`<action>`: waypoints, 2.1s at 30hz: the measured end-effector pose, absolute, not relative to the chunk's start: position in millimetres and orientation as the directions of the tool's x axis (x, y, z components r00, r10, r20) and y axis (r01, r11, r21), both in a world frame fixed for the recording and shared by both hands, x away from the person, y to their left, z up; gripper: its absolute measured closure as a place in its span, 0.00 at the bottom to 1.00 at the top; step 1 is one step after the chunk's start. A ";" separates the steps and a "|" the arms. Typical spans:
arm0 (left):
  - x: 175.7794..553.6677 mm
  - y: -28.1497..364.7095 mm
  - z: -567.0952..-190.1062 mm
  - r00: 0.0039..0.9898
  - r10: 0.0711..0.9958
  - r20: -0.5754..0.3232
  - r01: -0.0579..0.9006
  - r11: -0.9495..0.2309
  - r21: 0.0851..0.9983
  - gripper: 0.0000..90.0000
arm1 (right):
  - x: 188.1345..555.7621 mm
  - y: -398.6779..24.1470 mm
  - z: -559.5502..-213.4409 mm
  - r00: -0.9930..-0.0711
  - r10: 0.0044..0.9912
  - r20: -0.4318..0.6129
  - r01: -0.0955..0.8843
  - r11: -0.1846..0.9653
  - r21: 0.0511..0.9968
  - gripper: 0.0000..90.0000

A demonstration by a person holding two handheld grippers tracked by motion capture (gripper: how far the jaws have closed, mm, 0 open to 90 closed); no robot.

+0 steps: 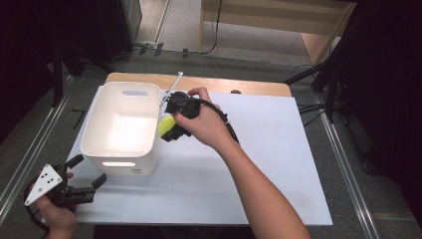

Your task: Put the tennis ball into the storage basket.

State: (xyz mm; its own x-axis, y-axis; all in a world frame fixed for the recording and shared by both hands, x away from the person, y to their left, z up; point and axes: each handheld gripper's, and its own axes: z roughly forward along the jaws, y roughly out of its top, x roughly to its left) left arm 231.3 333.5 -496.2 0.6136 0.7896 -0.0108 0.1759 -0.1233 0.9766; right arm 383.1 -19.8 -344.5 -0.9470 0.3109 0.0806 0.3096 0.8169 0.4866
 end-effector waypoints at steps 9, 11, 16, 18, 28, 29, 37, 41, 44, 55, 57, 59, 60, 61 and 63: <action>231.4 333.5 -496.2 0.613 0.790 -0.012 0.176 -0.122 0.977 0.00 | 386.7 -16.8 -335.3 -0.949 0.303 0.091 0.306 0.806 0.507 0.27; 231.4 333.5 -496.2 0.614 0.789 -0.011 0.176 -0.123 0.977 0.00 | 386.6 -15.2 -333.6 -0.949 0.301 0.093 0.306 0.808 0.504 0.27; 231.3 333.5 -496.2 0.613 0.790 -0.012 0.177 -0.122 0.977 0.00 | 386.9 -12.7 -331.2 -0.952 0.293 0.094 0.298 0.801 0.520 0.27; 231.3 333.6 -496.2 0.613 0.790 -0.012 0.177 -0.122 0.977 0.00 | 387.5 -12.0 -329.9 -0.954 0.285 0.090 0.288 0.800 0.527 0.27; 231.3 333.5 -496.2 0.614 0.789 -0.012 0.176 -0.123 0.977 0.00 | 386.7 0.9 -324.7 -0.961 0.264 0.080 0.264 0.798 0.541 0.27; 231.4 333.6 -496.2 0.614 0.789 -0.012 0.176 -0.122 0.977 0.00 | 386.8 2.4 -324.9 -0.961 0.264 0.084 0.267 0.798 0.540 0.27; 231.4 334.2 -496.2 0.615 0.789 -0.015 0.172 -0.116 0.978 0.00 | 386.5 20.5 -325.7 -0.968 0.237 0.083 0.243 0.803 0.543 0.27; 231.6 334.2 -496.1 0.615 0.788 -0.014 0.171 -0.116 0.978 0.00 | 385.7 27.3 -327.9 -0.968 0.237 0.083 0.244 0.807 0.537 0.27; 231.5 334.4 -496.1 0.616 0.787 -0.016 0.173 -0.116 0.978 0.00 | 385.6 33.3 -331.3 -0.971 0.223 0.085 0.232 0.809 0.540 0.27; 231.8 334.8 -496.1 0.615 0.788 -0.015 0.174 -0.117 0.978 0.00 | 382.4 51.1 -342.5 -0.977 0.203 0.072 0.210 0.830 0.516 0.27; 231.7 334.8 -496.1 0.615 0.788 -0.017 0.174 -0.114 0.978 0.00 | 383.3 52.8 -345.2 -0.976 0.206 0.067 0.211 0.835 0.508 0.27; 231.7 334.8 -496.0 0.615 0.789 -0.017 0.174 -0.115 0.978 0.00 | 383.9 54.1 -347.3 -0.976 0.206 0.071 0.213 0.834 0.509 0.27; 231.7 334.6 -496.1 0.614 0.789 -0.018 0.175 -0.113 0.978 0.00 | 384.7 55.3 -349.5 -0.977 0.201 0.066 0.207 0.839 0.503 0.27; 231.9 334.7 -496.1 0.615 0.788 -0.015 0.173 -0.116 0.978 0.00 | 384.7 55.3 -349.5 -0.977 0.201 0.066 0.207 0.839 0.503 0.27; 231.9 334.7 -496.1 0.616 0.788 -0.017 0.174 -0.115 0.978 0.00 | 384.2 56.7 -351.6 -0.976 0.207 0.066 0.212 0.843 0.493 0.27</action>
State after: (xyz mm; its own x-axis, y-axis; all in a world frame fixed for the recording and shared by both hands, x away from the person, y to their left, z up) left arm 231.9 334.7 -496.1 0.6155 0.7879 -0.0169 0.1738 -0.1148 0.9781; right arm 384.2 56.7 -351.6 -0.9761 0.2071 0.0663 0.2125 0.8434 0.4934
